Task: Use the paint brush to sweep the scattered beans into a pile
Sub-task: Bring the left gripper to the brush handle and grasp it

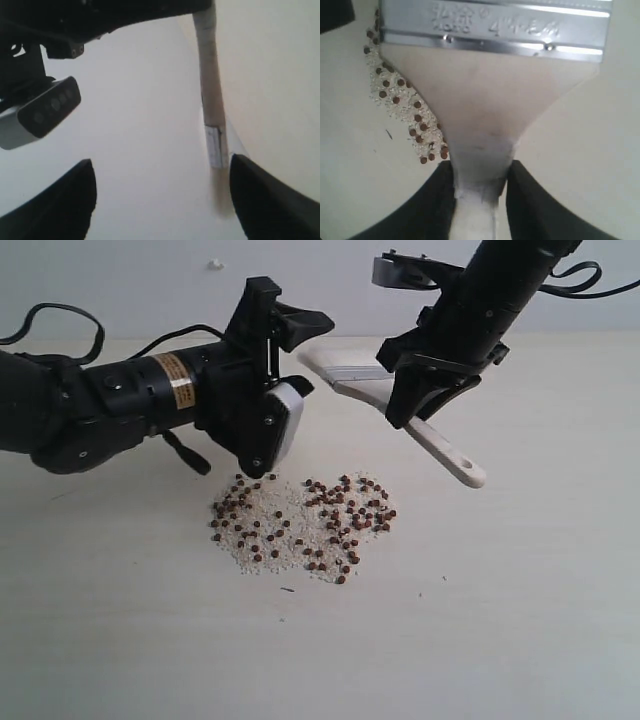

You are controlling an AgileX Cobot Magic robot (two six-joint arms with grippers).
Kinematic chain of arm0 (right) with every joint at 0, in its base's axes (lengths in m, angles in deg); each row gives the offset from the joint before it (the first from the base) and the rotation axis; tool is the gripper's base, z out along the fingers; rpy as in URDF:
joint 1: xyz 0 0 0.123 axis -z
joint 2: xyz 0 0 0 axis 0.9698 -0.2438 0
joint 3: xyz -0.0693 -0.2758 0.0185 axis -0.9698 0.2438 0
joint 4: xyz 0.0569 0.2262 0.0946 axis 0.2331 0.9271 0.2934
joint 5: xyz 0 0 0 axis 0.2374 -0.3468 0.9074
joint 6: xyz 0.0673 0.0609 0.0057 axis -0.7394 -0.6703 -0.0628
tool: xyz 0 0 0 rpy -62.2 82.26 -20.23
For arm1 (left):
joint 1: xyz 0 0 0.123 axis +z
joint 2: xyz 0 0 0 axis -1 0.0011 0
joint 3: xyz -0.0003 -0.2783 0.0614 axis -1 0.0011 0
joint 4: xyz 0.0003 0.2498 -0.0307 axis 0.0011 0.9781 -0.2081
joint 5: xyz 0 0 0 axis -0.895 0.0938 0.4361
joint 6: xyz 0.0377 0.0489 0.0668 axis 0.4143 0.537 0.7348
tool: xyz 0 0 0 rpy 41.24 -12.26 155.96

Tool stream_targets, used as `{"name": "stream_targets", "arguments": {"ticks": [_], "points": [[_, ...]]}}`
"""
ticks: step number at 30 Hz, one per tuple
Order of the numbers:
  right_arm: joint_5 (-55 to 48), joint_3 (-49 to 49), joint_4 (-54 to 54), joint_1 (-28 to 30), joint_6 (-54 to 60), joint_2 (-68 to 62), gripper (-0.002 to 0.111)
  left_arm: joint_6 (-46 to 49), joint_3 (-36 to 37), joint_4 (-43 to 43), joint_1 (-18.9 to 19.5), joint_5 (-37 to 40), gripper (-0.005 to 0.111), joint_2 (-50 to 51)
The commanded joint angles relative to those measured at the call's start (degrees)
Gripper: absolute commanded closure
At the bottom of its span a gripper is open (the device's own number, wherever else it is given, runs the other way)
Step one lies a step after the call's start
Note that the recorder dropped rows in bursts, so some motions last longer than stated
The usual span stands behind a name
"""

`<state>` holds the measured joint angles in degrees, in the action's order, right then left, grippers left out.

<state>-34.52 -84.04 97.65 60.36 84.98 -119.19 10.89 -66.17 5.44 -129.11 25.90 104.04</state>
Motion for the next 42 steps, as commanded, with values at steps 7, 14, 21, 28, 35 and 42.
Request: {"name": "stream_targets", "arguments": {"ticks": [7,14,21,28,35,42], "points": [[0.24,-0.54,3.86,0.21,1.96,0.54,0.108,4.63,-3.90,0.43,-2.76,-0.01,0.040,5.34],[0.24,-0.54,4.00,0.21,2.35,0.43,0.108,4.53,-4.85,0.51,-3.31,1.75,0.055,5.34],[0.24,-0.54,4.00,0.21,2.35,0.43,0.108,3.99,-6.82,0.48,-4.80,7.38,0.056,5.34],[0.24,-0.54,3.99,0.21,3.88,0.43,0.108,-3.11,-7.70,0.15,-4.80,8.19,0.066,5.34],[0.24,-0.54,3.99,0.21,4.52,0.43,0.108,-4.23,-7.83,0.15,-4.80,10.01,0.083,5.34],[0.24,-0.54,3.99,0.21,4.67,0.43,0.107,-4.65,-7.83,0.15,-4.80,10.39,0.107,5.34]]}}
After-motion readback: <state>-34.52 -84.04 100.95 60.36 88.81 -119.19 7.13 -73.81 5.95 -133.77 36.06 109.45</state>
